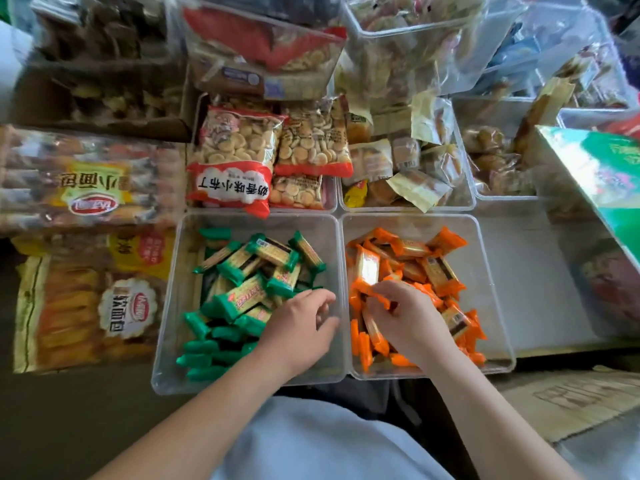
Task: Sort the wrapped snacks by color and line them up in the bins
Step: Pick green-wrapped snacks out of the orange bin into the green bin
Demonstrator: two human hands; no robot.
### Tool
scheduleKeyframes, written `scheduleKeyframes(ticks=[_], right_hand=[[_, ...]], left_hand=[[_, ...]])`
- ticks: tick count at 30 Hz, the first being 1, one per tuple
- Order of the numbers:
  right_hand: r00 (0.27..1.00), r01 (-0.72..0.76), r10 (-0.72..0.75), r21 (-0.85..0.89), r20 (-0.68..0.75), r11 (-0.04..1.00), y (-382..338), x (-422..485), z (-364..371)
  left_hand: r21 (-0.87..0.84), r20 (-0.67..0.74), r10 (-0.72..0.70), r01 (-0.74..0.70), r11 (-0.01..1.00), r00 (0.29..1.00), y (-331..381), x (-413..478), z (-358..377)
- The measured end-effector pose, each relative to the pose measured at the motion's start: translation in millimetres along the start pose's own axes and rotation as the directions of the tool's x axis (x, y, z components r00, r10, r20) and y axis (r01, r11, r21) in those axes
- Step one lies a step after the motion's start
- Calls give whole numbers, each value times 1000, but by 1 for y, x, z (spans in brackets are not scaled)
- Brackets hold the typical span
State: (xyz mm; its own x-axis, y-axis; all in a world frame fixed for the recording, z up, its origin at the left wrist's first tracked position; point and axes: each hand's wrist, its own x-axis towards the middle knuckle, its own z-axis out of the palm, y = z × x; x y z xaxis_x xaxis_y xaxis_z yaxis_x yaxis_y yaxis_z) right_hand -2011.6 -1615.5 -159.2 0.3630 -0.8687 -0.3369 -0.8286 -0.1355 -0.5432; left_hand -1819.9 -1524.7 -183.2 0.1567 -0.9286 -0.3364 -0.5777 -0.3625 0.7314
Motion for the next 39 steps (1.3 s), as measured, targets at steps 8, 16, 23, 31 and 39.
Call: scheduleKeyframes(ticks=[8,16,23,31,39], right_hand=[[983,-124,154,-265,95,956,71,28,-44],[965,-233,247,152,-84,961,98,9,-43],[953,-268,295,274,-62,924,132,6,-67],[976,-190,215,306,-48,933,149,26,-62],[973,-180,221,400,-58,898,156,27,-61]], left_hand=[[83,106,157,-166,983,982,41,38,10],[338,312,347,-444,830,885,103,135,80],[672,430,106,-396,626,897,121,185,81],[383,392,138,-297,875,910,109,165,118],[446,427,-153,-60,893,891,104,172,138]])
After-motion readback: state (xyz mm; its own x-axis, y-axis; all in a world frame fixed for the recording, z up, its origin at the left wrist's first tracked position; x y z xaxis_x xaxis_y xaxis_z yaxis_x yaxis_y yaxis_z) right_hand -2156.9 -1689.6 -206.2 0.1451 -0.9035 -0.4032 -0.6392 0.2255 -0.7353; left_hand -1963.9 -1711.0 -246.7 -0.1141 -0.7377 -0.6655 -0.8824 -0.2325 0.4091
